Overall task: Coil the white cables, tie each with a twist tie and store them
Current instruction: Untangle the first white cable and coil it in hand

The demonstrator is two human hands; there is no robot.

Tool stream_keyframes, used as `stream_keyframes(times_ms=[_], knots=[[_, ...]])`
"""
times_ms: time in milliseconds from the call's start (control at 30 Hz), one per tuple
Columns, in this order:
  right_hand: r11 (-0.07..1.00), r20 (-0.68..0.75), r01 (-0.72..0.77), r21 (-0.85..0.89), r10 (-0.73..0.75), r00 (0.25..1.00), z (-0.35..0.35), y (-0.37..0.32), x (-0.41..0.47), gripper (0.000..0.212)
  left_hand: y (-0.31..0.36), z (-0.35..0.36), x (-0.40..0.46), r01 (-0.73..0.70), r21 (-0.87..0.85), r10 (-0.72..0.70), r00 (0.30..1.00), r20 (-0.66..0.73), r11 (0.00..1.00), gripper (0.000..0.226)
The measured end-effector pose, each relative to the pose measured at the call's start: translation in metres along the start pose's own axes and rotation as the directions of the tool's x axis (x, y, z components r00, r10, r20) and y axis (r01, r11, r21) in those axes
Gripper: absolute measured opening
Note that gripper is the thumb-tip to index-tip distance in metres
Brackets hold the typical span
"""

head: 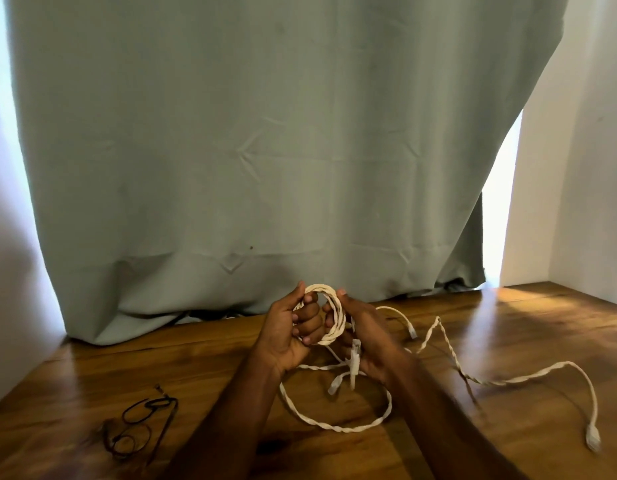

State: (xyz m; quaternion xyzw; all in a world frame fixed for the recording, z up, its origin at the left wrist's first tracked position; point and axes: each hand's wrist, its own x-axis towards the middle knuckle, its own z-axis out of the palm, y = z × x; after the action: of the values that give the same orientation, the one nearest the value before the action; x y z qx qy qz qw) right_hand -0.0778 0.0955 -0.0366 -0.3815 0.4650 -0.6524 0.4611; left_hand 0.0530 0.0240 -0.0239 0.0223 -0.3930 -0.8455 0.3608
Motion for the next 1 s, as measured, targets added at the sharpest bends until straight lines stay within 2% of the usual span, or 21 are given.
stream_keyframes(times_ms=[67,167,267,333,400,500,567,667,733,800,900,933,1000], knots=[[0.982,-0.05,0.087,-0.165,-0.096,0.994,0.0,0.001,-0.002,0.037,0.003,0.0,0.0,-0.06,-0.016,0.06,0.998,-0.03,0.998,0.031],[0.903,0.009,0.184,-0.389,-0.196,0.981,-0.002,0.004,-0.003,0.032,0.008,-0.003,-0.001,-0.116,-0.055,0.114,0.993,-0.043,0.992,0.027],[0.707,0.075,0.338,-0.621,-0.375,0.924,-0.002,0.01,-0.007,0.052,0.016,-0.006,0.0,-0.136,-0.086,0.137,0.991,0.006,0.987,0.017],[0.519,0.152,0.432,-0.738,-0.496,0.855,-0.002,0.013,-0.005,0.047,0.02,-0.007,0.0,-0.143,-0.106,0.147,0.989,0.03,0.984,0.016],[0.379,0.241,0.456,-0.805,-0.494,0.836,-0.001,0.013,-0.004,0.04,0.021,-0.005,0.0,-0.139,-0.127,0.145,0.989,0.033,0.982,0.021],[0.215,0.362,0.466,-0.858,-0.392,0.846,-0.002,0.011,-0.003,0.033,0.02,-0.002,0.003,-0.165,-0.092,0.164,0.986,-0.016,0.982,0.027],[0.207,0.394,0.482,-0.851,-0.355,0.848,0.001,0.006,-0.007,0.026,0.018,-0.002,0.006,-0.196,-0.061,0.192,0.979,-0.067,0.979,0.024],[0.306,0.339,0.421,-0.854,-0.287,0.896,0.006,0.0,-0.013,0.027,0.016,-0.006,0.009,-0.231,0.008,0.23,0.965,-0.128,0.973,0.01],[0.271,0.378,0.431,-0.86,-0.229,0.897,0.008,-0.001,-0.015,0.032,0.017,-0.007,0.01,-0.235,0.122,0.254,0.952,-0.17,0.964,0.024],[0.225,0.435,0.472,-0.852,-0.197,0.879,0.011,-0.004,-0.018,0.033,0.016,-0.005,0.01,-0.228,0.216,0.27,0.944,-0.19,0.949,0.031],[0.196,0.494,0.534,-0.822,-0.218,0.841,0.016,-0.009,-0.023,0.018,0.011,-0.001,0.006,-0.196,0.291,0.268,0.934,-0.235,0.936,0.022],[0.19,0.511,0.555,-0.81,-0.236,0.826,0.018,-0.011,-0.025,0.018,0.007,-0.002,0.005,-0.173,0.356,0.268,0.934,-0.238,0.918,0.018],[0.204,0.508,0.569,-0.797,-0.284,0.813,0.021,-0.013,-0.027,0.019,-0.002,-0.006,0.005,-0.118,0.559,0.28,0.936,-0.213,0.821,0.018]])
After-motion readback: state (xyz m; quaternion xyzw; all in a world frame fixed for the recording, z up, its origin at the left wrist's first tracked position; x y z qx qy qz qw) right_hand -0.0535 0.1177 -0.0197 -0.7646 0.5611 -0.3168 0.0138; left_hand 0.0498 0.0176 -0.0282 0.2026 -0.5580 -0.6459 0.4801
